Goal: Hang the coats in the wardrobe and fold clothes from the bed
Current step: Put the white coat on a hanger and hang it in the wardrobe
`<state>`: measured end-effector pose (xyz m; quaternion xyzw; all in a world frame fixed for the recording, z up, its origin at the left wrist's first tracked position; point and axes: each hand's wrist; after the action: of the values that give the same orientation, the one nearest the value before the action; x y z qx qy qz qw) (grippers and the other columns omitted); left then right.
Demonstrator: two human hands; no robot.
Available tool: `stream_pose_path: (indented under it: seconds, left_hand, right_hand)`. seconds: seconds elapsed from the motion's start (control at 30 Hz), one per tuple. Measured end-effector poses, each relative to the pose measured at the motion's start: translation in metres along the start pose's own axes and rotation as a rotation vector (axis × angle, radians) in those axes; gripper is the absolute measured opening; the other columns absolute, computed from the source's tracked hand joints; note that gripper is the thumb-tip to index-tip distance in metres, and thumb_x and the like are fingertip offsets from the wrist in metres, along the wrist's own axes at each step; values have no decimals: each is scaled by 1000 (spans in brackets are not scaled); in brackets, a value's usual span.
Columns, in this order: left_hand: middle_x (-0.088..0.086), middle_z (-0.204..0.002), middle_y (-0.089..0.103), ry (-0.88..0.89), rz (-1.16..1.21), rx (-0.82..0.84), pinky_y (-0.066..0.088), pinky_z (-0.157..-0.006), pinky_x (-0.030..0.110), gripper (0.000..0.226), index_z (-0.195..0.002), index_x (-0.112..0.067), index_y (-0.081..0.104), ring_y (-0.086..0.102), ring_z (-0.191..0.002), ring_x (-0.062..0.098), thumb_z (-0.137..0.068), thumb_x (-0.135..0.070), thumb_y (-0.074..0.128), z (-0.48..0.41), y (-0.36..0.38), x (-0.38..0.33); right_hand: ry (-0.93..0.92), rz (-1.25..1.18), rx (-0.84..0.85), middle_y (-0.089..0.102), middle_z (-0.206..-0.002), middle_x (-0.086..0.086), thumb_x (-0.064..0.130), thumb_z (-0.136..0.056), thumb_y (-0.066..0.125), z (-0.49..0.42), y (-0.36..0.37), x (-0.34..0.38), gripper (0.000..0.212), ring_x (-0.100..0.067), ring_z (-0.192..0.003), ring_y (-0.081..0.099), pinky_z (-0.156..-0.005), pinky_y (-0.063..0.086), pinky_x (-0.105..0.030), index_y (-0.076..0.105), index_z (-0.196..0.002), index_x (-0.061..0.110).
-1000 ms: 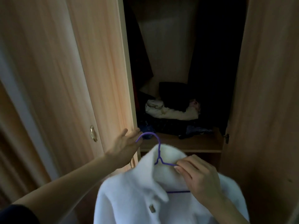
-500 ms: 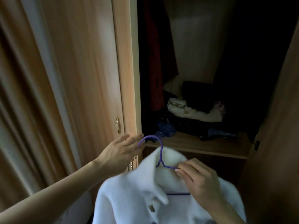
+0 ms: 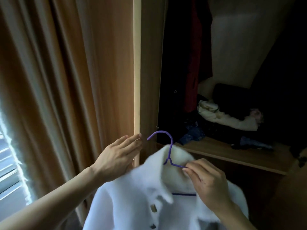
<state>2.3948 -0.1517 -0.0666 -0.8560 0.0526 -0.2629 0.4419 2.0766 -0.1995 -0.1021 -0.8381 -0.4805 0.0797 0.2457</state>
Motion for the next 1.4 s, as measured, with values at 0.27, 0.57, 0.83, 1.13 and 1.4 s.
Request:
stream_pose_path:
  seconds: [0.27,0.57,0.83,1.13,1.4]
  left_hand:
    - [10,-147,49,-106,-110,31,40,-110,46,59,-137,-5,55,34,-142,25,-82,-10,33,40,-9,43]
    - [7,-152,43,-115,-29,63,36,-113,46,64,-144,-6,45,25,-147,24,-80,-12,55,34,-9,32]
    - [-7,-138,53,-269,214,40,29,-117,43,35,-121,-20,62,29,-145,18,-101,-34,36,25,-21,12]
    - [-13,-104,58,-250,822,-33,48,-80,35,40,-126,-25,54,57,-91,8,-95,-49,54,13,-38,-14]
    - [-14,-122,50,-385,657,-277,44,-90,29,81,-136,-27,47,50,-109,11,-72,-73,64,-20,-60,-62]
  right_hand:
    - [7,-41,8,60,-85,11,25,-92,65,-19,36,26,8,-12,-73,58,-64,48,-27,68,-88,18]
    - [19,-30,3,57,-86,14,30,-94,63,-24,44,33,10,-8,-74,55,-65,44,-20,66,-90,21]
    - [17,-6,6,55,-77,12,27,-92,65,-31,46,41,11,-9,-69,51,-60,44,-26,66,-84,20]
    - [92,19,-26,59,-77,9,31,-93,63,-41,15,34,16,-13,-68,55,-60,47,-32,68,-84,20]
    - [114,59,-100,63,-77,3,33,-94,62,-48,-25,28,23,-19,-69,60,-61,49,-38,70,-83,16]
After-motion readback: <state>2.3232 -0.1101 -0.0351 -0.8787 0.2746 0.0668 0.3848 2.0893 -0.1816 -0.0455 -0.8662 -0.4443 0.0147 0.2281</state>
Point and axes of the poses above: each hand's wrist, its own z-axis away from the middle knuckle, its own y-axis out of the palm, x = y × z
